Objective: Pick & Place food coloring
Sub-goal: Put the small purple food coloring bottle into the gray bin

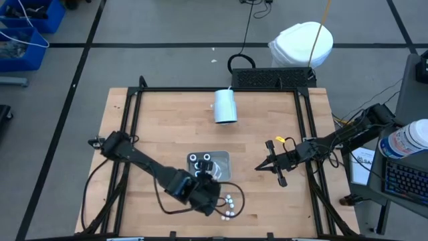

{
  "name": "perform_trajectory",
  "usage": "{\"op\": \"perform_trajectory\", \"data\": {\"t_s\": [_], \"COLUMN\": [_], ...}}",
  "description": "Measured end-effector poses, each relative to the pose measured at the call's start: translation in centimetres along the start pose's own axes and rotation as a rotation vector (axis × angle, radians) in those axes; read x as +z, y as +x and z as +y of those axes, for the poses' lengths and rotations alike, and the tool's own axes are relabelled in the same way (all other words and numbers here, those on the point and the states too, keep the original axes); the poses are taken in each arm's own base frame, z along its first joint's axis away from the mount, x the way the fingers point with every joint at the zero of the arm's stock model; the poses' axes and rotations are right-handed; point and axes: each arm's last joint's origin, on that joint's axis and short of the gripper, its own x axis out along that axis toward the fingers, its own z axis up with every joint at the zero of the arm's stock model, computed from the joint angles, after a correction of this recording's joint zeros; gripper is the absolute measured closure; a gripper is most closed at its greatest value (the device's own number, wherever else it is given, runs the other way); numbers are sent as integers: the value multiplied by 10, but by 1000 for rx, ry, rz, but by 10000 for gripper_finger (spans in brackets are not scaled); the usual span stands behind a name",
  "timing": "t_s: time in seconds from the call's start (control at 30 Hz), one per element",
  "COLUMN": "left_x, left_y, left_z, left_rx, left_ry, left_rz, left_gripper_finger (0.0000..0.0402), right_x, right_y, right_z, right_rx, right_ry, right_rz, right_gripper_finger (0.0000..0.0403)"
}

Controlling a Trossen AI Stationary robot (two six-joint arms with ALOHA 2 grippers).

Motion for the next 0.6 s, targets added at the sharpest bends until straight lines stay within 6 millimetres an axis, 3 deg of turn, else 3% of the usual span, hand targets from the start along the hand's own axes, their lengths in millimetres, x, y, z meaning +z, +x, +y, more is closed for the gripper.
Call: {"op": "perform_trajectory", "data": {"t_s": [0.23, 0.6], "left_x": [-18, -27], "left_y": [52, 83], "left_z": [9, 30], "left_rx": [-19, -60], "left_ry": [0, -63], "left_rz": [61, 65], "left_gripper_finger": [342, 341], "right_x": [0, 0], "right_y": [0, 0], "right_z": [0, 0], "right_rx": [0, -1], "right_ry": [0, 0], "right_rz": [-2, -3], "right_gripper_finger": [403, 403]}}
